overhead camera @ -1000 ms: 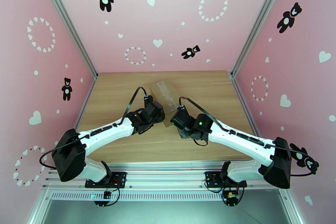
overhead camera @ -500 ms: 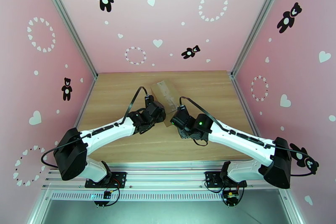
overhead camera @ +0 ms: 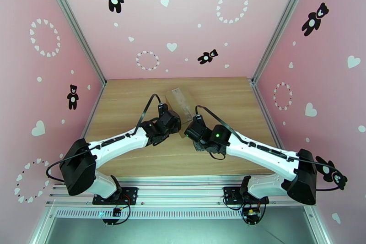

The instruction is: Unpack the express box

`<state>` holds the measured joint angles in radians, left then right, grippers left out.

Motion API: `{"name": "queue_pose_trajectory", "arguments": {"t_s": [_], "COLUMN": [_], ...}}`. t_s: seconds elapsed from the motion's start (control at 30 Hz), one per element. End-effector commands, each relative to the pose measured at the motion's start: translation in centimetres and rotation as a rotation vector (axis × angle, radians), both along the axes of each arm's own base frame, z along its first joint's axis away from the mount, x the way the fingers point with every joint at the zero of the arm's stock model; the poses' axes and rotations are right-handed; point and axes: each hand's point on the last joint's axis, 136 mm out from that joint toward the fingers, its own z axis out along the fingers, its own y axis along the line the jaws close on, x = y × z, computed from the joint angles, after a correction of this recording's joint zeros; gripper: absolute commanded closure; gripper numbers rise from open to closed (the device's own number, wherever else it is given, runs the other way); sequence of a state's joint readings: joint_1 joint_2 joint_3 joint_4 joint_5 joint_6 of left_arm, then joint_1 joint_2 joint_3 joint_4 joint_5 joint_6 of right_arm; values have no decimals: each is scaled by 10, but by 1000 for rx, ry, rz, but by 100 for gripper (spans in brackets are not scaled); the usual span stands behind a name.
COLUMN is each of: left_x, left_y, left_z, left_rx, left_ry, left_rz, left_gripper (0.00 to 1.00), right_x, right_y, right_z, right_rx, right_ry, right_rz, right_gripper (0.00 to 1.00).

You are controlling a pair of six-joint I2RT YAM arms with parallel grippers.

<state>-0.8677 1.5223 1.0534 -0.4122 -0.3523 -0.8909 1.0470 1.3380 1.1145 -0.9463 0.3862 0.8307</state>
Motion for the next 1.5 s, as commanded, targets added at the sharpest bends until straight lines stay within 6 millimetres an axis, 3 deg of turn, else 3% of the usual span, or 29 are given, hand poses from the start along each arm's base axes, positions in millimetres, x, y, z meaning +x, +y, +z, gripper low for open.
{"name": "queue_pose_trajectory", "arguments": {"t_s": [0.0,0.23,0.5,0.83,0.97,1.1,1.2,1.37,1.47], "left_x": [-10,-11,-15,-25,-27,-24,-19,-12,3], "left_y": [-66,-68,-46,-12,0,10,17,27,26], "left_z": [15,15,19,32,39,60,73,76,85], "left_rx": [-159,-157,-86,24,50,61,54,60,29], "left_ry": [-11,-10,-12,-18,-27,-68,-87,-86,-99], "left_rz": [-161,-160,-124,-98,-81,-70,-63,-48,-41], "left_gripper": [42,42,42,42,42,41,40,40,39], "right_x": [-38,-40,-32,-22,-20,-20,-20,-18,-18], "right_y": [107,112,71,31,27,27,27,27,27], "right_z": [31,30,19,15,11,8,5,5,3], "right_rx": [293,302,163,148,141,141,139,142,135], "right_ry": [27,28,17,4,7,12,14,12,12], "right_rz": [394,399,316,244,239,244,245,247,246], "right_gripper": [100,100,100,100,100,100,100,100,100]}}
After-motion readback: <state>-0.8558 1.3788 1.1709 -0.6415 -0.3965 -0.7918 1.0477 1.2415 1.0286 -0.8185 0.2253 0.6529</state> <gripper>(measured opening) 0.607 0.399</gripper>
